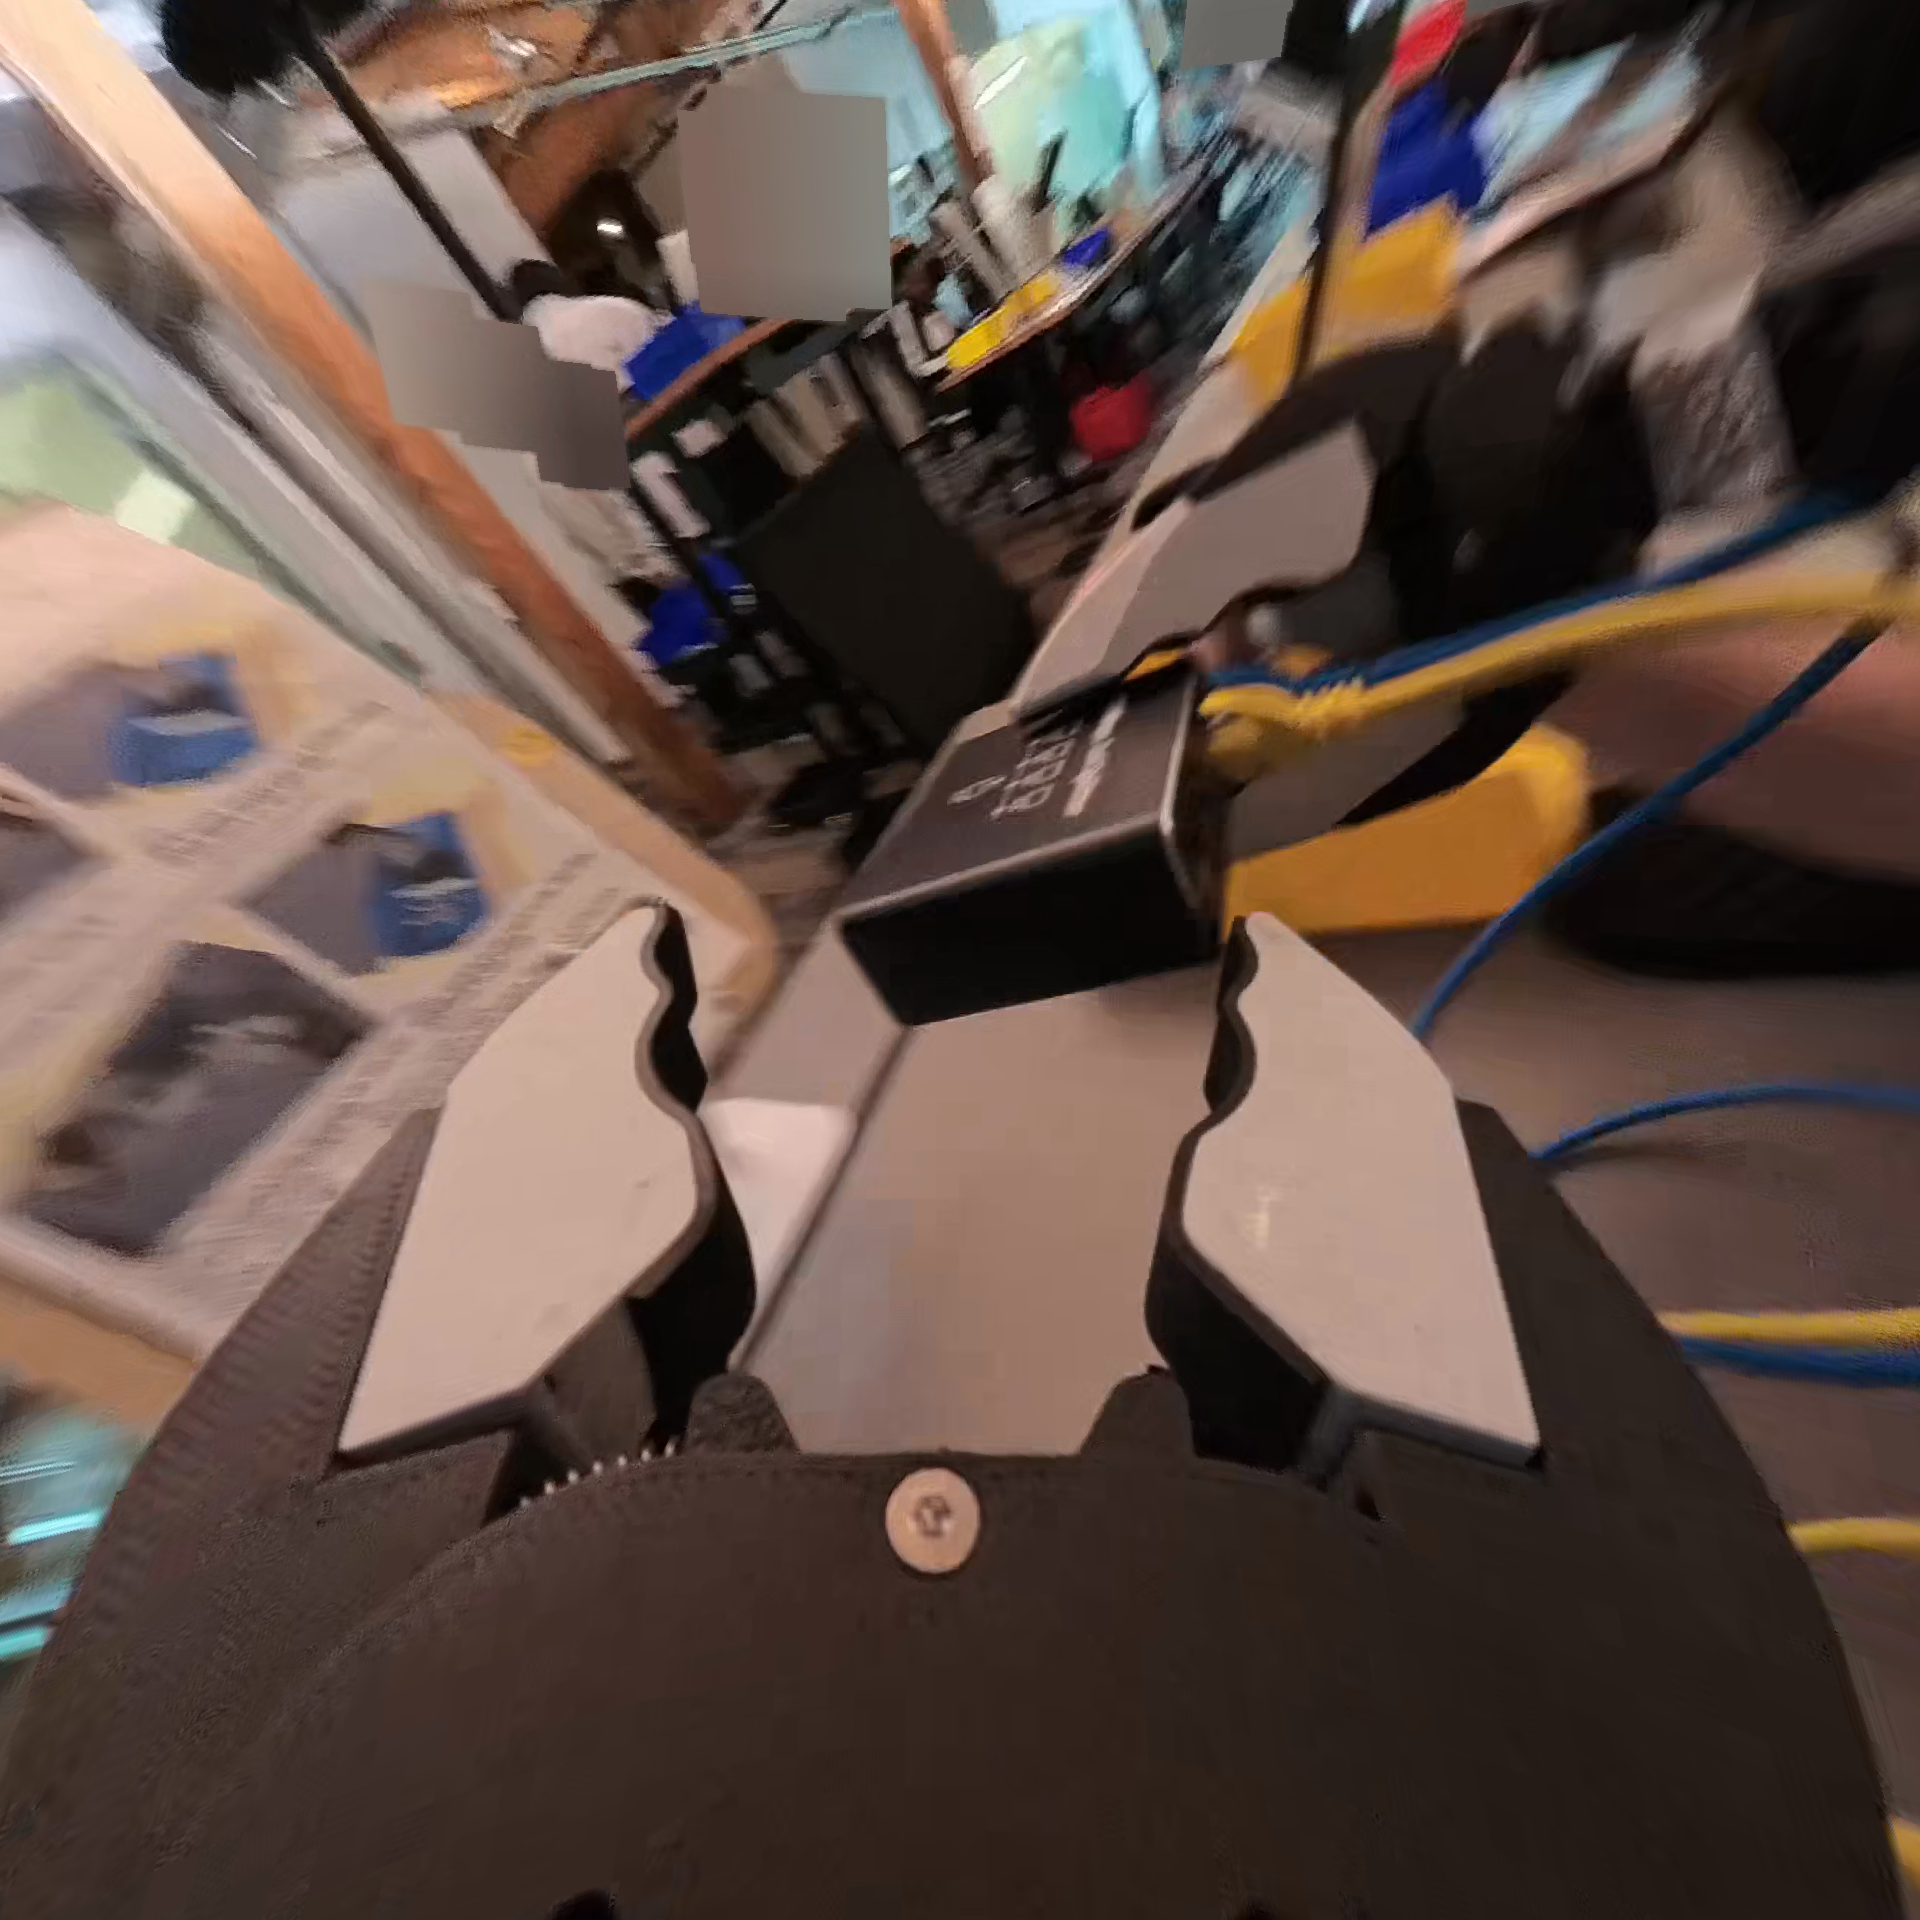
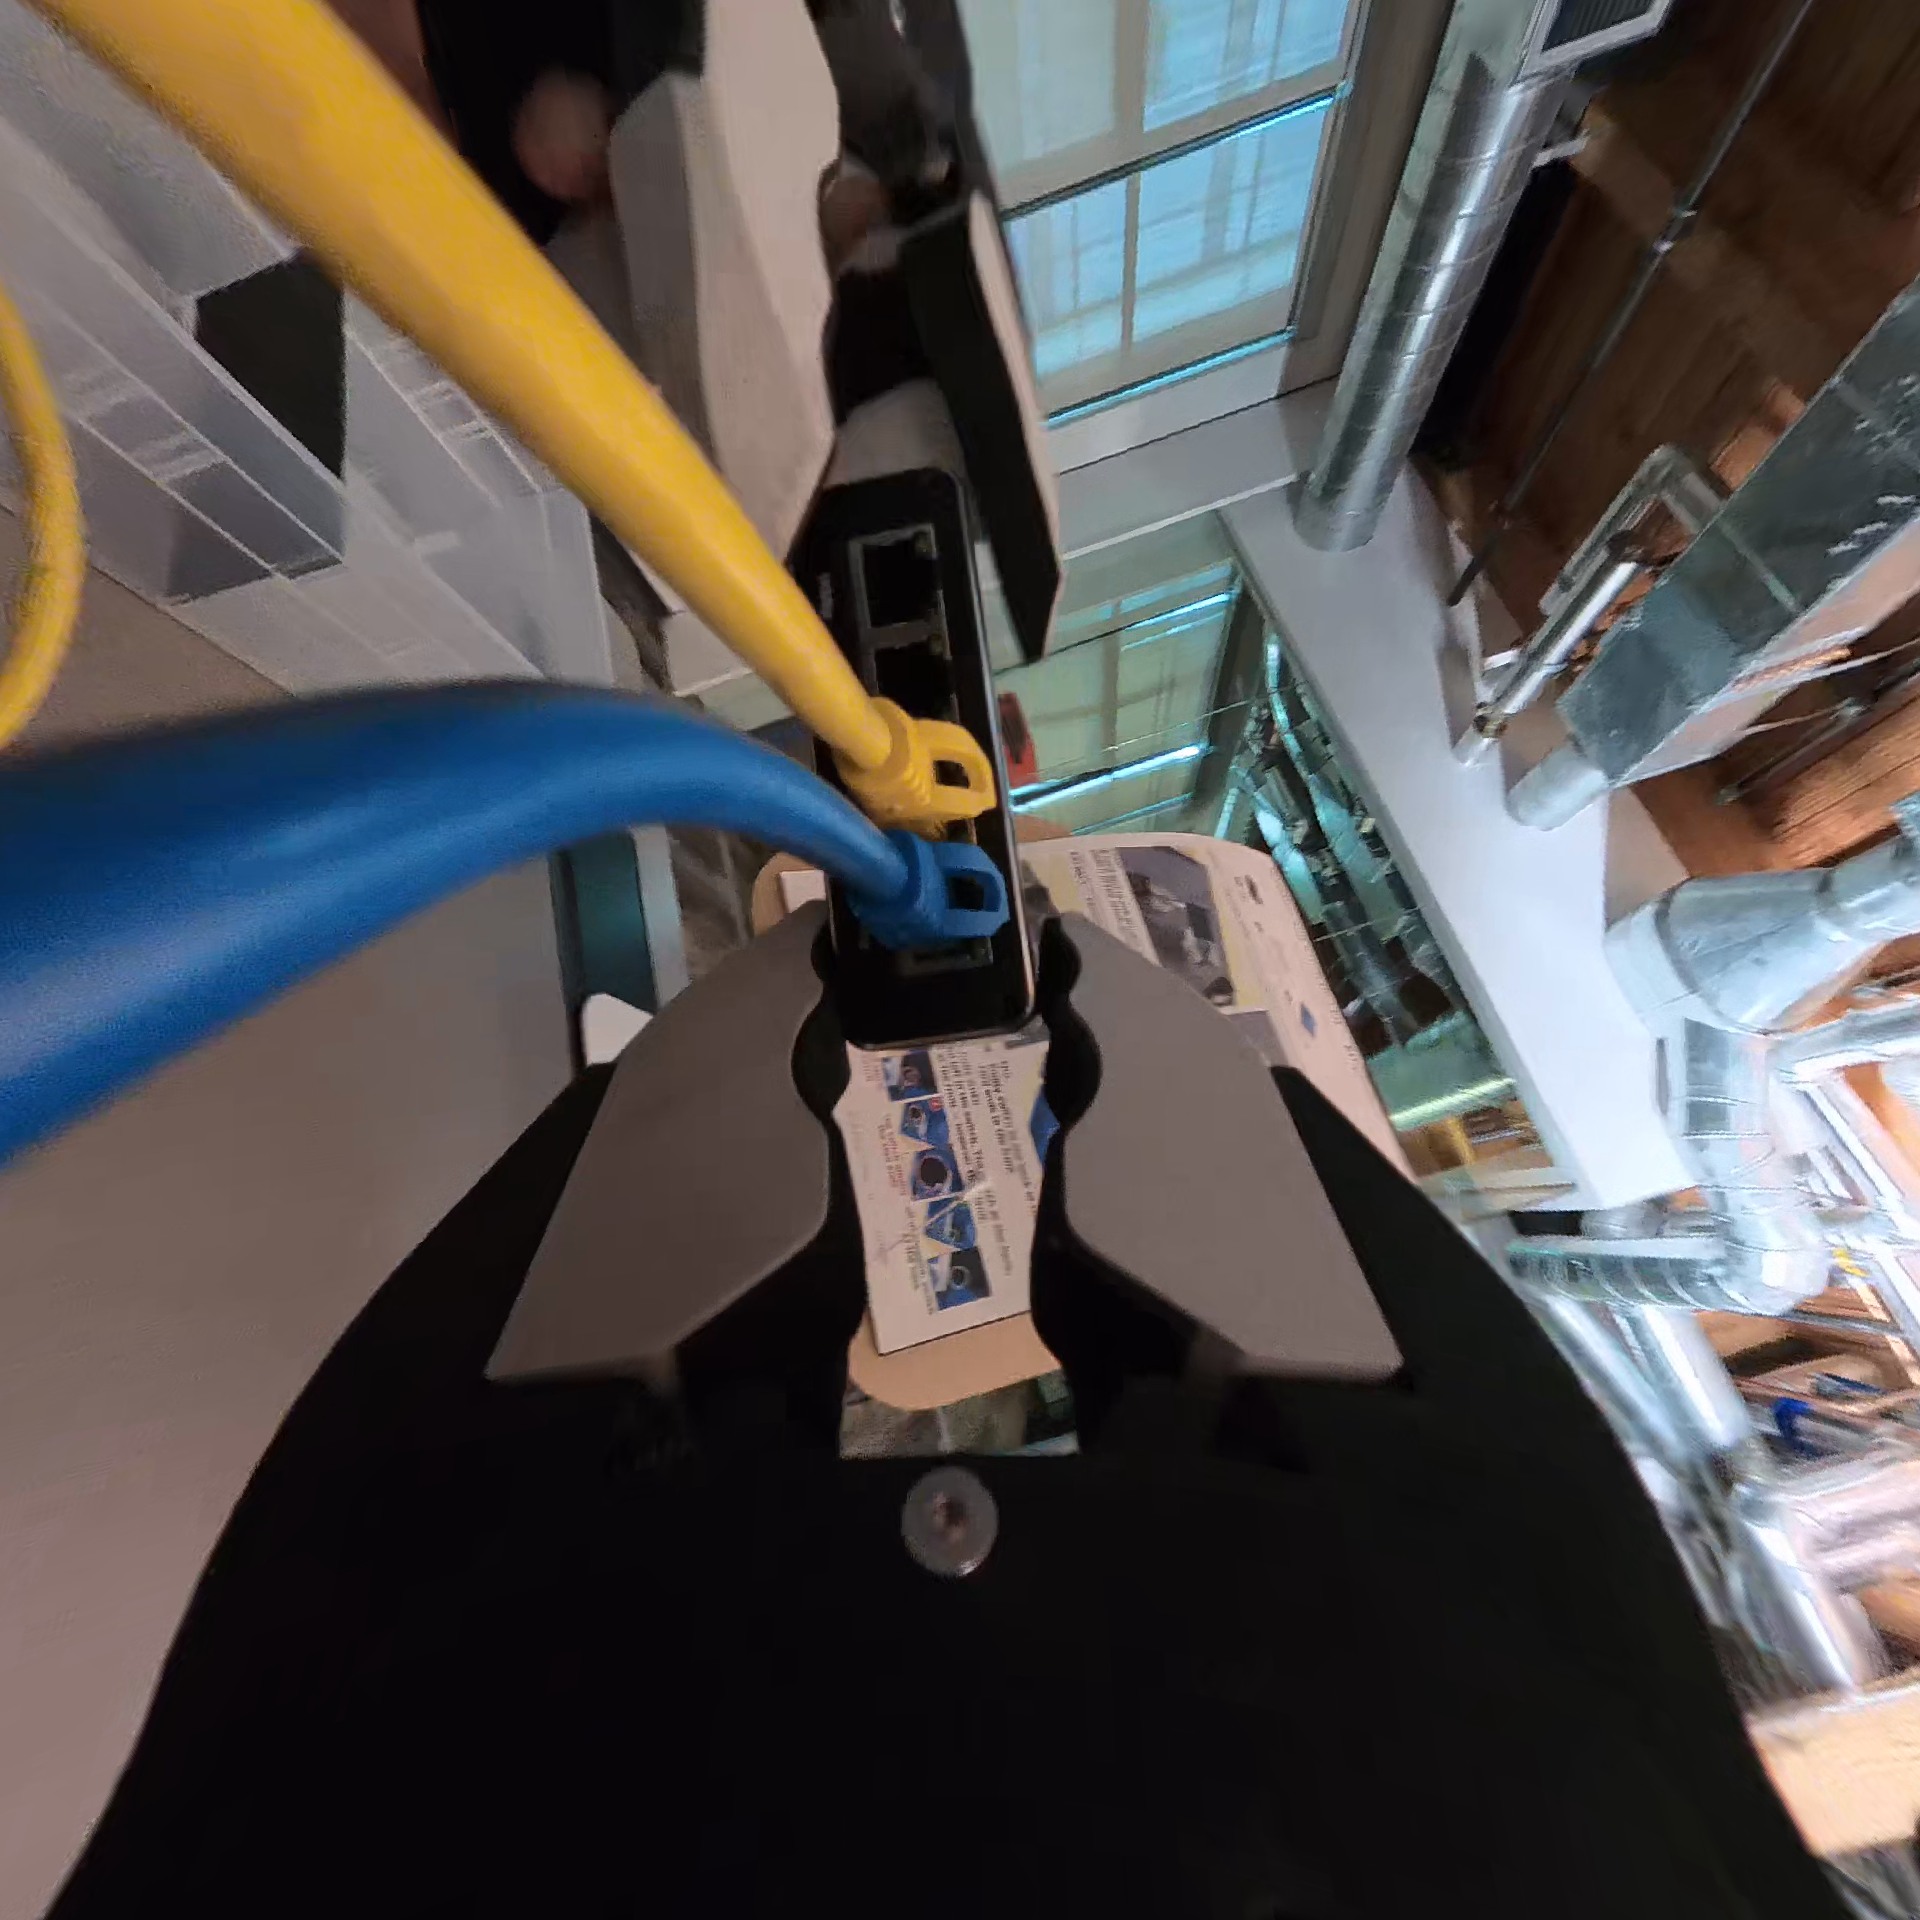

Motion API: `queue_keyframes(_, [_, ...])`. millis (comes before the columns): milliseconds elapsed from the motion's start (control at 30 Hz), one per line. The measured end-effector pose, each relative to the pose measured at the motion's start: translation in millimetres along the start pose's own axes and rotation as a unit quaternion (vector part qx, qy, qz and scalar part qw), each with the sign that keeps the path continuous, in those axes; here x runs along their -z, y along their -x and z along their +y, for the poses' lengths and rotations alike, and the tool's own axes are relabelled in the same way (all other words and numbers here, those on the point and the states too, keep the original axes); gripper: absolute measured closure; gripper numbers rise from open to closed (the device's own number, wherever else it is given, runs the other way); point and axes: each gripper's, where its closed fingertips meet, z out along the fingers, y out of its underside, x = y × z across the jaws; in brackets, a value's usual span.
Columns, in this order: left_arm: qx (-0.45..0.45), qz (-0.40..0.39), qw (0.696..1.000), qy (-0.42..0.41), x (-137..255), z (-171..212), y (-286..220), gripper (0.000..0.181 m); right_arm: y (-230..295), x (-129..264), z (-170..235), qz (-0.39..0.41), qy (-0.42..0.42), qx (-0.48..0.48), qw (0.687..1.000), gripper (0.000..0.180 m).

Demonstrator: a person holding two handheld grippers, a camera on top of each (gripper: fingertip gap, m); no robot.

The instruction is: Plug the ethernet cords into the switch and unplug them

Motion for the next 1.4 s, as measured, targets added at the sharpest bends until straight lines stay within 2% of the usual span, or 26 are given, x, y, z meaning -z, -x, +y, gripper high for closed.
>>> queue_keyframes(67, [-0.121,-0.046,0.991,0.022,2.8,5.3,-0.6,0.087,8.1,0.1,2.2,-0.03,0.001,-0.006,1.0,0.146])
queue_keyframes(133, [-0.223,-0.059,0.972,0.033,-2.4,9.6,-13.0,0.105,16.2,-1.5,3.4,-0.058,0.004,-0.017,0.998,0.146])
queue_keyframes(200, [-0.277,-0.054,0.959,0.034,-12.3,14.5,-27.2,0.121,18.3,-2.6,1.2,-0.07,-0.003,-0.039,0.997,0.146])
queue_keyframes(267, [-0.313,-0.062,0.947,0.047,-20.3,22.4,-30.6,0.125,22.4,-0.9,-4.1,-0.088,-0.019,-0.051,0.995,0.146])
queue_keyframes(333, [-0.342,-0.082,0.935,0.05,-21.2,25.7,-26.7,0.137,25.9,0.8,-3.8,-0.105,-0.024,-0.06,0.992,0.146])
queue_keyframes(400, [-0.352,-0.086,0.932,0.024,-19.6,20.3,-29.1,0.141,29.1,2.0,-9.2,-0.118,-0.05,-0.082,0.988,0.146])
queue_keyframes(500, [-0.366,-0.088,0.926,0.024,-20.3,20.1,-30.5,0.135,31.8,3.4,-9.9,-0.128,-0.069,-0.095,0.985,0.145])
queue_keyframes(600, [-0.39,-0.077,0.917,0.043,-25.7,28.4,-37.0,0.144,37.4,3.4,-8.5,-0.136,-0.084,-0.096,0.982,0.144])
queue_keyframes(700, [-0.419,-0.093,0.902,0.055,-29.6,33.8,-35.3,0.145,41.1,1.2,-1.6,-0.13,-0.082,-0.085,0.984,0.143])
queue_keyframes(767, [-0.434,-0.103,0.892,0.072,-31.3,38.2,-31.5,0.145,43.2,-2.4,5.4,-0.129,-0.072,-0.096,0.984,0.141])
queue_keyframes(867, [-0.435,-0.118,0.886,0.11,-30.5,46.4,-19.0,0.145,36.4,-7.7,23.9,-0.105,-0.032,-0.111,0.988,0.128])
queue_keyframes(1000, [-0.434,-0.151,0.875,0.154,-20.2,56.5,8.1,0.145,-0.7,11.4,46.5,-0.053,0.009,-0.12,0.991,0.141])
queue_keyframes(1133, [-0.432,-0.182,0.864,0.186,-9.5,62.7,30.0,0.144,-39.5,40.6,16.9,-0.03,0.015,-0.114,0.993,0.142])
queue_keyframes(1233, [-0.43,-0.199,0.859,0.191,-3.5,61.0,38.4,0.144,-26.4,39.7,-7.7,-0.059,0.043,-0.043,0.996,0.14])
queue_keyframes(1333, [-0.429,-0.208,0.856,0.197,0.0,58.8,41.8,0.144,0.5,23.4,-15.6,-0.099,0.066,-0.011,0.993,0.134])
queue_keyframes(1400, [-0.429,-0.207,0.856,0.201,-0.6,57.4,39.8,0.144,10.9,11.6,-21.0,-0.096,0.063,0.01,0.993,0.135])
